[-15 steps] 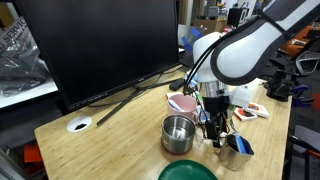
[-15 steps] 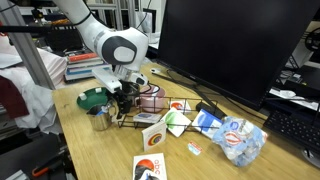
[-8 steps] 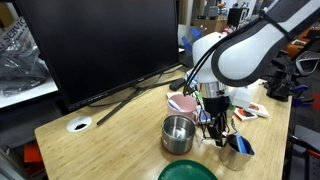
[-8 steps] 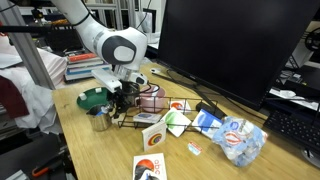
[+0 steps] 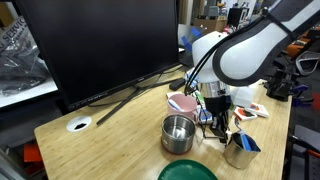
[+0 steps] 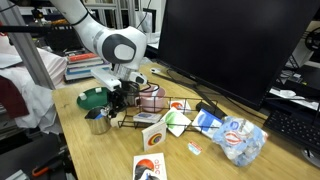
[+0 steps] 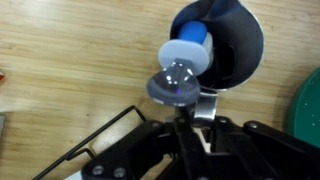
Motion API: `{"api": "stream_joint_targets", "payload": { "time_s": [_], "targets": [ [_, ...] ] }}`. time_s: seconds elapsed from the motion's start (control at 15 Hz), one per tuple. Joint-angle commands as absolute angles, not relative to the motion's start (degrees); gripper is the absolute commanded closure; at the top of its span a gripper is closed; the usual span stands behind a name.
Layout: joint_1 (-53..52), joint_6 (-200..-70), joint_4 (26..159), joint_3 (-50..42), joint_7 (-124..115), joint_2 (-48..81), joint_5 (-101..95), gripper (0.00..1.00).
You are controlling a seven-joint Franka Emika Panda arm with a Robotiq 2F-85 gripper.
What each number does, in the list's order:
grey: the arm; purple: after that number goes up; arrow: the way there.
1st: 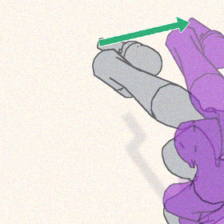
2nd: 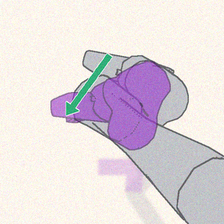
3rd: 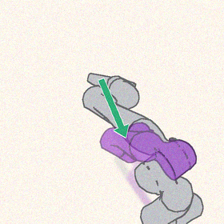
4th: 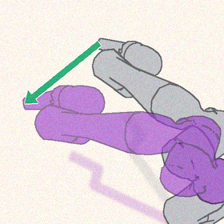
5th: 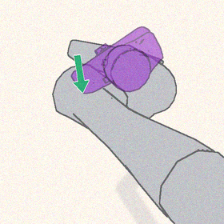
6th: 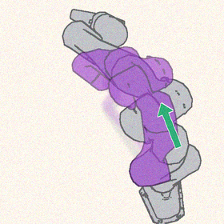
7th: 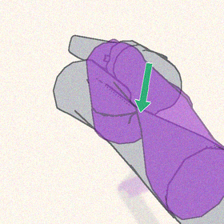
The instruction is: Turn the silver cup anti clockwise
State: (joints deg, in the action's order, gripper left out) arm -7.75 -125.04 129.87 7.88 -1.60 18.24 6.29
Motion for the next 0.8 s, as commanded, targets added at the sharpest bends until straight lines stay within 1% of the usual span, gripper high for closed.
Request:
{"api": "stream_joint_targets", "payload": {
  "time_s": [0.0,0.33,0.73],
  "targets": [
    [-7.9,-121.2,129.7,7.8,-2.3,16.9,5.7,0.96],
    [-8.6,-118.1,130.0,7.9,-2.6,15.3,4.4,0.96],
    [-8.2,-121.9,131.6,8.2,0.4,10.8,4.1,0.96]
  ]
}}
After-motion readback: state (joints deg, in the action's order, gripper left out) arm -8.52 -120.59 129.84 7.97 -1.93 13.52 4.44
